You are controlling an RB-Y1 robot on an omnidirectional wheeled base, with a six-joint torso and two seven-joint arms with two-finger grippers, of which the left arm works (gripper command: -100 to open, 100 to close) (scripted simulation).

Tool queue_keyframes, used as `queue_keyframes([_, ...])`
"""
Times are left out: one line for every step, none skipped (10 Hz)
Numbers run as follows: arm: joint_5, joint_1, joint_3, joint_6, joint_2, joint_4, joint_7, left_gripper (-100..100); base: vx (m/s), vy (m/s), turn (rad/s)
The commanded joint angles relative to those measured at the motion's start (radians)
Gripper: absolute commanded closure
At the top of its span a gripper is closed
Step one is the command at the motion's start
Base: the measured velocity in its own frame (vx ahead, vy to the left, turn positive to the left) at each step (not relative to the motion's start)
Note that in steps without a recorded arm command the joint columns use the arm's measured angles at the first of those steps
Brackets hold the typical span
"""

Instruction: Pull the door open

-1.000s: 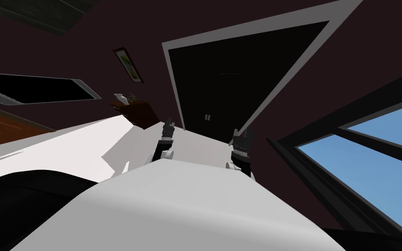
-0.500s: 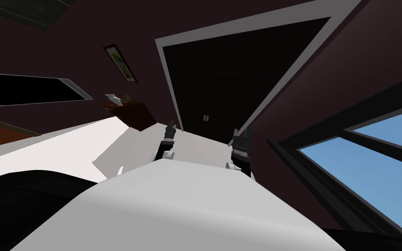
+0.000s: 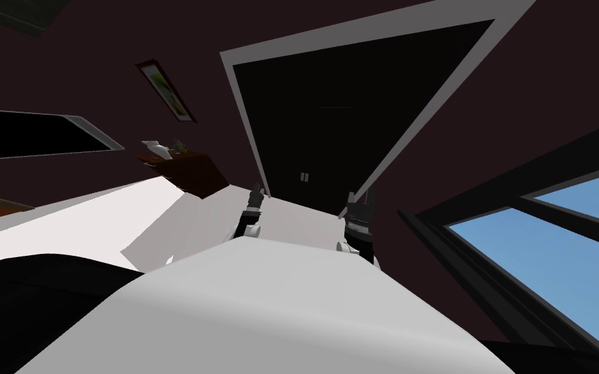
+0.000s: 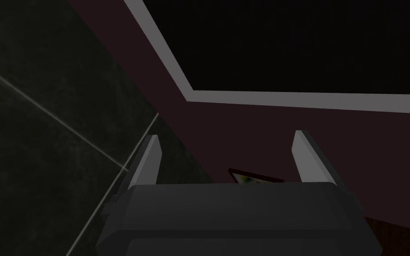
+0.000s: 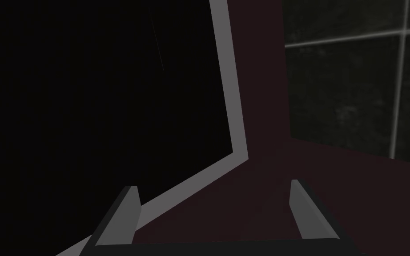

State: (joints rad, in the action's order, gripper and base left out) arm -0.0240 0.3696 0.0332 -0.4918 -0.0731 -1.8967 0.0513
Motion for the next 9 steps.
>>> queue_keyframes([0.003,-0.002,-0.001,-0.013,-0.008,0.032,-0.009,-100,0.107,-0.048,-0.05])
queue_keyframes([0.005,-0.007,-0.001,-0.019,-0.012,0.054,-0.013,-100,0.112,-0.051,-0.066])
queue_keyframes([0.007,-0.013,-0.001,-0.025,-0.016,0.077,-0.018,-100,0.109,-0.031,-0.064])
queue_keyframes([0.01,-0.018,-0.001,-0.032,-0.02,0.1,-0.023,-100,0.11,-0.026,-0.056])
queue_keyframes([0.012,-0.024,-0.002,-0.038,-0.024,0.124,-0.027,-100,0.106,-0.033,-0.048])
queue_keyframes([0.014,-0.03,-0.002,-0.045,-0.028,0.147,-0.032,-100,0.102,-0.025,-0.056])
queue_keyframes([0.016,-0.035,-0.002,-0.052,-0.032,0.17,-0.037,-100,0.101,-0.009,-0.065])
queue_keyframes([0.018,-0.041,-0.002,-0.058,-0.036,0.194,-0.042,-100,0.101,-0.007,-0.057])
queue_keyframes([0.02,-0.047,-0.002,-0.065,-0.04,0.218,-0.047,-100,0.103,-0.016,-0.059])
